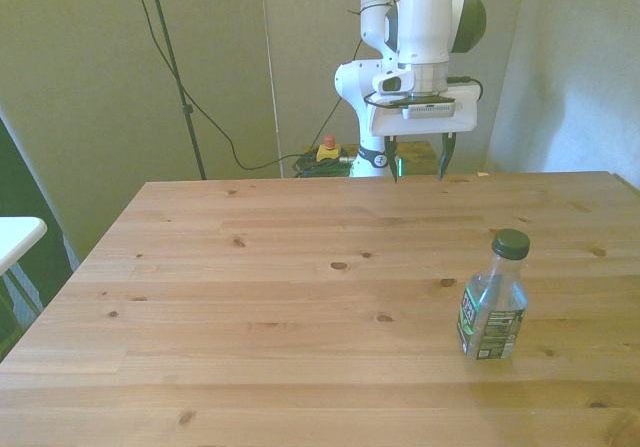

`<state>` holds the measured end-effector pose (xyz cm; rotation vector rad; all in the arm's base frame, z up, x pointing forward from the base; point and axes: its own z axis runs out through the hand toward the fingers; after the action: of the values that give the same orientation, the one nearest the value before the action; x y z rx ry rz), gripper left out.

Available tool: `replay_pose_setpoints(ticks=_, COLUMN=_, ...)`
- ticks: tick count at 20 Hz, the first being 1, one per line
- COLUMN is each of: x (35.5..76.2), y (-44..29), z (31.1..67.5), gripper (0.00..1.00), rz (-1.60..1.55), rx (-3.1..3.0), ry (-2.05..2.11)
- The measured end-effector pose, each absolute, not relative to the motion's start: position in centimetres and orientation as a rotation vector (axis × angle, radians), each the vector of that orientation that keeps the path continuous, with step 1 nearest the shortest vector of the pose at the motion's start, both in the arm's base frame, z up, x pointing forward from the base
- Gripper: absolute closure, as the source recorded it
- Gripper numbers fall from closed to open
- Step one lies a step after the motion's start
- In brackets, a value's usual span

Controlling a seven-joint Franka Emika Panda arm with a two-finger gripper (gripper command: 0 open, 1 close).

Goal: Knock down the bottle

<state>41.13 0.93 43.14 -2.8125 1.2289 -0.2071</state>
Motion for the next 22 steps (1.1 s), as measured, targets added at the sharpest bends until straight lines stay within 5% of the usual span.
replay_pose_setpoints(ticks=1, x=41.1, y=0.9, z=43.1, gripper=0.00, rz=-0.204, rx=-2.813, ry=1.229)
replay_pose_setpoints(ticks=2, x=41.0, y=1.0, z=43.0, gripper=1.00, rz=-0.185, rx=-2.820, ry=1.229)
replay_pose_setpoints(ticks=11, x=43.9, y=4.7, z=50.1, gripper=1.00, rz=-0.240, rx=-2.809, ry=1.185)
replay_pose_setpoints(ticks=22, x=55.6, y=1.3, z=52.3, gripper=1.00, rz=-0.306, rx=-2.709, ry=1.332)
